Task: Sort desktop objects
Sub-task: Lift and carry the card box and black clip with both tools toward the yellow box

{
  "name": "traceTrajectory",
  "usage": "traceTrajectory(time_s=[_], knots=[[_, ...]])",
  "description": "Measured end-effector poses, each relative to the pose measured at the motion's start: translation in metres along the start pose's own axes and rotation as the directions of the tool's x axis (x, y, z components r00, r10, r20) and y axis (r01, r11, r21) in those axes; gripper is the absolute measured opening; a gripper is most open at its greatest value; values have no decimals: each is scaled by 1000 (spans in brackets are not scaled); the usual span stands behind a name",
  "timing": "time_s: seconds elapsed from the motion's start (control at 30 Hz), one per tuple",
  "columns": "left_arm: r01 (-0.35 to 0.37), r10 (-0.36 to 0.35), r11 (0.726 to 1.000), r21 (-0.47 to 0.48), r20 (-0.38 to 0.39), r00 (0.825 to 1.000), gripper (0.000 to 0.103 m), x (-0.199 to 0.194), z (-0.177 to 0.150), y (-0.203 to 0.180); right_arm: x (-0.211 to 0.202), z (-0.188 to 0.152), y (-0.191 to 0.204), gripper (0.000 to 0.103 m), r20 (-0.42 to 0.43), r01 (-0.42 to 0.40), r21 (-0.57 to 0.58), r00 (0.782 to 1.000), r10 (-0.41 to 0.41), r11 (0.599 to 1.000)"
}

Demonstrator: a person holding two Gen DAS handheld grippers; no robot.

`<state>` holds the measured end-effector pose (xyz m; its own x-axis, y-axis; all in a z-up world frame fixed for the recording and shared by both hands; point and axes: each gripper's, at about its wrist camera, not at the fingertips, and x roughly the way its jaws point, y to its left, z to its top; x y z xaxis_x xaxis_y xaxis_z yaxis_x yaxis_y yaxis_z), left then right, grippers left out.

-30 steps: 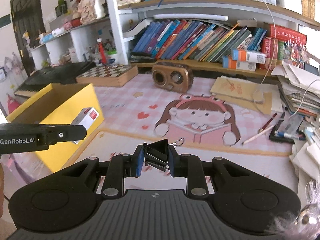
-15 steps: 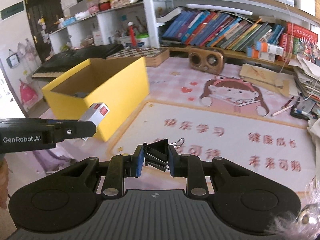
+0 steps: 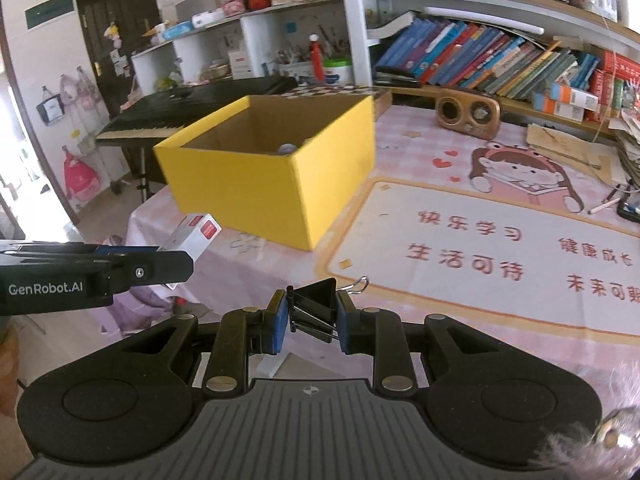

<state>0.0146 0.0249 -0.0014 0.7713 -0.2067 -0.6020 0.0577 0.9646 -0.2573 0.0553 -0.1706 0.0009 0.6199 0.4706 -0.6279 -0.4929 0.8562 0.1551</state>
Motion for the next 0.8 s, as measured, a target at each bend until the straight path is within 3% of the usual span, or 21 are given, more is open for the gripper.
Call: traceTrajectory(time_s=[0.8], knots=[[-98,108,985,-143,69,992,28,-44,-14,63,21,13,73,23,-33,-134,-174,991,130,976]])
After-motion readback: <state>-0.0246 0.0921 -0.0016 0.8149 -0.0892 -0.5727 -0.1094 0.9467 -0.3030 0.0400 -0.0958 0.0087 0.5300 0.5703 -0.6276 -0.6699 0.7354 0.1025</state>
